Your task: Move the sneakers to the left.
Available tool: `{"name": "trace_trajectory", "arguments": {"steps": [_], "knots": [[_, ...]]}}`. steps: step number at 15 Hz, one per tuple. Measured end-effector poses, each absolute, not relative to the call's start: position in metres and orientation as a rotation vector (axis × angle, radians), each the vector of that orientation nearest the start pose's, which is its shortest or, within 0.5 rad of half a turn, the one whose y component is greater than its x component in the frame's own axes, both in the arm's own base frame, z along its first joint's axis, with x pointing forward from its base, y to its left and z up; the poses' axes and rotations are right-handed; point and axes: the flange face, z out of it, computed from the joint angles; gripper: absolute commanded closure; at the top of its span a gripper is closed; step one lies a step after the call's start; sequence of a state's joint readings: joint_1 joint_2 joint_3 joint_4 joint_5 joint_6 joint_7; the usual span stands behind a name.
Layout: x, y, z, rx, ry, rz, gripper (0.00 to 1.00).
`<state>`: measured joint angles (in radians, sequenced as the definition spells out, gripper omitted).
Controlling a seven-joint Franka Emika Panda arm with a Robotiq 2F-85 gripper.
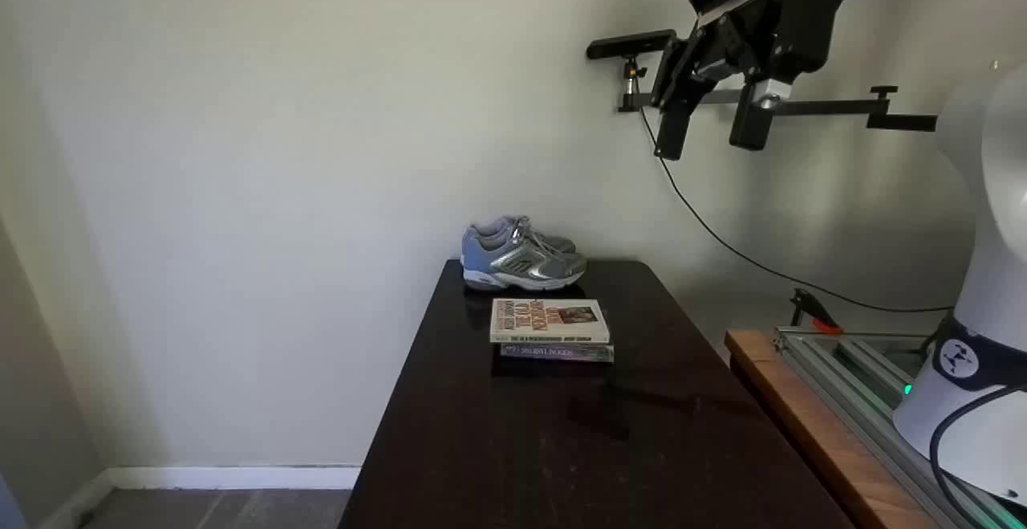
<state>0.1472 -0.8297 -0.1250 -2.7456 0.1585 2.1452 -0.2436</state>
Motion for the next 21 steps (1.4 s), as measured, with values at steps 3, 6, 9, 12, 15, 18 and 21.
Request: {"name": "trace_trajectory", "arguments": {"steps": [3,6,9,12,15,18,21], "knots": [[0.322,0.014,0.47,-2.889,-0.325,-0.355,0.0],[0.324,0.013,0.471,-2.895,-0.311,-0.372,0.0],[0.344,-0.01,0.477,-2.924,-0.166,-0.589,0.0],[0.369,-0.056,0.465,-2.955,0.018,-0.787,0.0],[0.387,-0.098,0.449,-3.0,0.184,-0.958,0.0],[0.398,-0.139,0.439,-3.053,0.359,-1.076,0.0],[0.4,-0.179,0.433,-3.108,0.535,-1.08,0.0]]}}
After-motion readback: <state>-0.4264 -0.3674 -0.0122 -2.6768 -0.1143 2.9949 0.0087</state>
